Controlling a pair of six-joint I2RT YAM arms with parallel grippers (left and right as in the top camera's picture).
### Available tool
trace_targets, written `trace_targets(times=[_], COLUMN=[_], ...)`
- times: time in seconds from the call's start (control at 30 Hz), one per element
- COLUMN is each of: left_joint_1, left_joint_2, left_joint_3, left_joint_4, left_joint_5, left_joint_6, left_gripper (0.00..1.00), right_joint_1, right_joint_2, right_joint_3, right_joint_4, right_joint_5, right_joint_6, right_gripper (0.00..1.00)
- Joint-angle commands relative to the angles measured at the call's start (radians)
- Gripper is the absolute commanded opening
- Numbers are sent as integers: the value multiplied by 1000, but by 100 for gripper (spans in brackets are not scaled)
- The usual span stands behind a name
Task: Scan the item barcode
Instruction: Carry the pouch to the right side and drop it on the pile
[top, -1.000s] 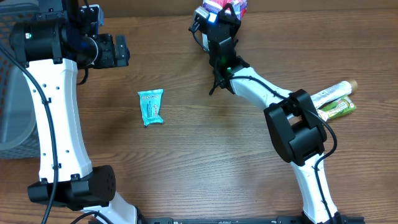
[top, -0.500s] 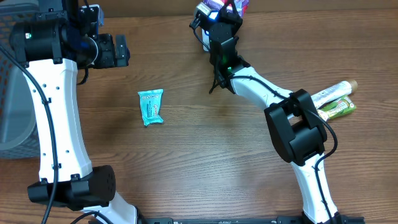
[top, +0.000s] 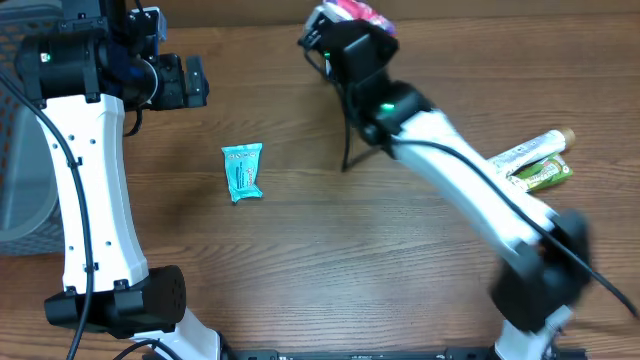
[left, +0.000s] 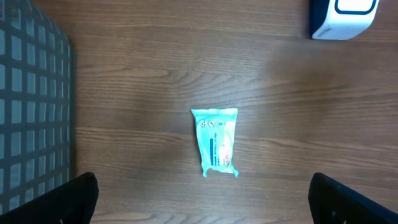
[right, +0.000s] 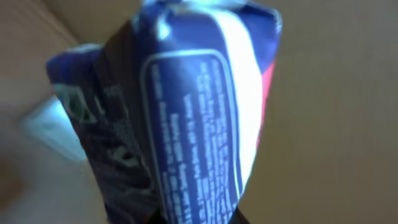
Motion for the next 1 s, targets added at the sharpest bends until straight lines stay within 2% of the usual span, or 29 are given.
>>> trace_targets(times=[0.0, 0.13, 0.3, 0.47, 0.6, 0.77, 0.97], left_joint_1=[-5, -5, -5, -5, -5, -5, -5], left_joint_2=[8, 8, 8, 8, 8, 8, 8], left_joint_3=[4, 4, 4, 4, 4, 4, 4], left_joint_4=[2, 2, 2, 2, 2, 2, 1], left_joint_5=[-1, -1, 0, -1, -1, -1, -1], left_joint_6=[-6, -6, -6, -6, -6, -6, -6], left_gripper=[100, 100, 100, 100, 100, 100, 100], right_joint_1=[-41, -158, -364, -558, -638, -686, -708], right_joint_2=[-178, -256, -244, -195, -134, -44, 22], right_joint_3=[24, 24, 17, -85, -164, -225, -241], right_joint_4=[-148, -350, -552, -574, -515, -423, -405], right_joint_5=[-316, -510, -526, -525, -525, -525, -488], right_joint_6=[497, 789, 1196, 1543, 1678, 1720, 1735], right_gripper=[4, 4, 4, 4, 4, 4, 4])
